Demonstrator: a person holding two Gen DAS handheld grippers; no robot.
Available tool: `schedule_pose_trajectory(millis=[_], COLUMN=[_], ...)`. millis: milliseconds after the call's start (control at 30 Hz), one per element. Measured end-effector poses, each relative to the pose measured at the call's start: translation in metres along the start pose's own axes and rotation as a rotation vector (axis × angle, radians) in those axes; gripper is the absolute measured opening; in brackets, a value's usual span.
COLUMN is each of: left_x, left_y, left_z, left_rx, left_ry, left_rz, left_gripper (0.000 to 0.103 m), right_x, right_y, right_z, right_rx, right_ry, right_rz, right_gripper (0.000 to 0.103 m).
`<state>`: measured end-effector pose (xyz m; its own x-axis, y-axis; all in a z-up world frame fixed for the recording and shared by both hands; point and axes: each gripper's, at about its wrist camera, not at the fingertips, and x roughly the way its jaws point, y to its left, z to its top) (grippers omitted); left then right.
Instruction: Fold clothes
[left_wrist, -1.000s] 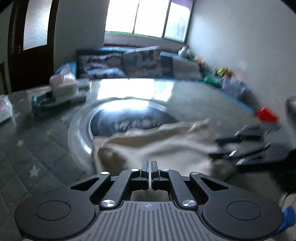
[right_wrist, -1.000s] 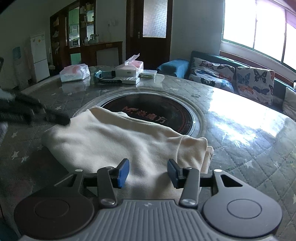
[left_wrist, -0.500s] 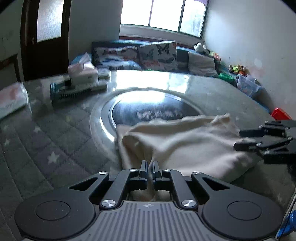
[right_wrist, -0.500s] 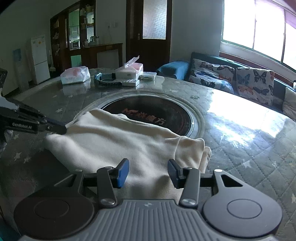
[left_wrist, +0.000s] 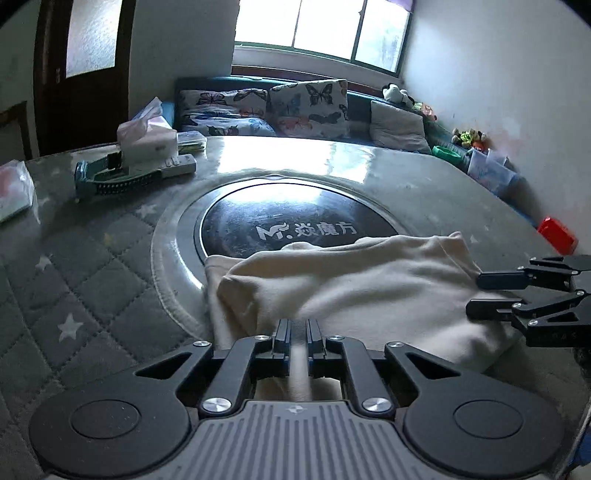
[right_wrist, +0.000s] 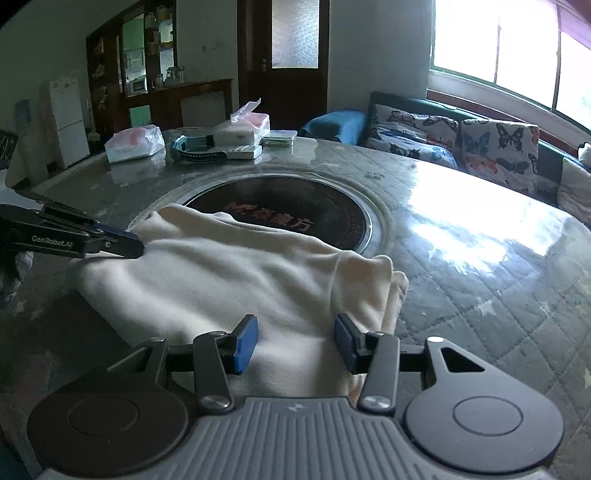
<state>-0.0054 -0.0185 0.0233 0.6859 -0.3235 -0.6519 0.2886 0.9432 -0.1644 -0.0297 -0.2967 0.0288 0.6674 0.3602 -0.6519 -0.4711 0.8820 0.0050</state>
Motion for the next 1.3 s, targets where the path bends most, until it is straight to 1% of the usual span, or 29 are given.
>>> schedule_pose_trajectory(millis=[100,167,233,300,467,567,600,700,867,1000,1067,1167,1233,1300], left_x=[-0.003,-0.004,-0.001,0.003,0.02,0.03,0.032,0.033,0.033,0.048,0.056,0.057,0.055,0.054], left_y=[-0.002,-0.004,-0.005,-0.006,0.003,0.012,0.014,0.021,0.009,0.004,0.001,0.001,0.0,-0.003], left_z=[0.004,0.01,0.016,0.023,0.034,0.033,0.032,0.031,0.04,0.043,0.045,0.045,0.045,0.045], left_rx=[0.002,0.004,0.005,0.005,-0.012,-0.026,-0.029,-0.034,-0.016,-0.008,-0.005,-0.009,-0.004,0.006], left_ry=[-0.006,-0.014,-0.021,-0.024,-0.012,0.005,0.008,0.011,-0.006,0.021,0.037,0.037,0.035,0.03], left_rz=[-0.009,-0.012,-0.009,-0.003,0.019,0.052,0.058,0.063,0.038,0.051,0.058,0.059,0.064,0.077], left_gripper=[0.01,0.012,0.018,0.02,0.021,0.02,0.02,0.02,0.022,0.029,0.029,0.031,0.04,0.045], right_x=[-0.004,-0.003,0.0,0.007,0.029,0.042,0.047,0.059,0.055,0.059,0.066,0.072,0.071,0.065], right_y=[-0.002,-0.004,-0.006,-0.006,-0.006,-0.007,-0.008,-0.013,-0.014,-0.009,-0.008,-0.008,-0.009,-0.008], right_z=[0.006,0.014,0.021,0.029,0.041,0.043,0.043,0.04,0.044,0.051,0.053,0.053,0.053,0.053], right_rx=[-0.003,0.008,0.016,0.008,0.008,0.025,0.031,0.06,0.064,0.057,0.051,0.052,0.058,0.054], right_ry=[-0.01,-0.022,-0.031,-0.037,-0.031,-0.02,-0.013,0.018,-0.002,-0.01,0.007,0.027,0.026,0.017], right_rz=[0.003,0.012,0.017,0.018,0.033,0.035,0.032,0.015,0.023,0.041,0.039,0.022,0.017,0.017], right_gripper=[0.046,0.046,0.046,0.046,0.046,0.045,0.045,0.033,0.033,0.033,0.033,0.033,0.033,0.034])
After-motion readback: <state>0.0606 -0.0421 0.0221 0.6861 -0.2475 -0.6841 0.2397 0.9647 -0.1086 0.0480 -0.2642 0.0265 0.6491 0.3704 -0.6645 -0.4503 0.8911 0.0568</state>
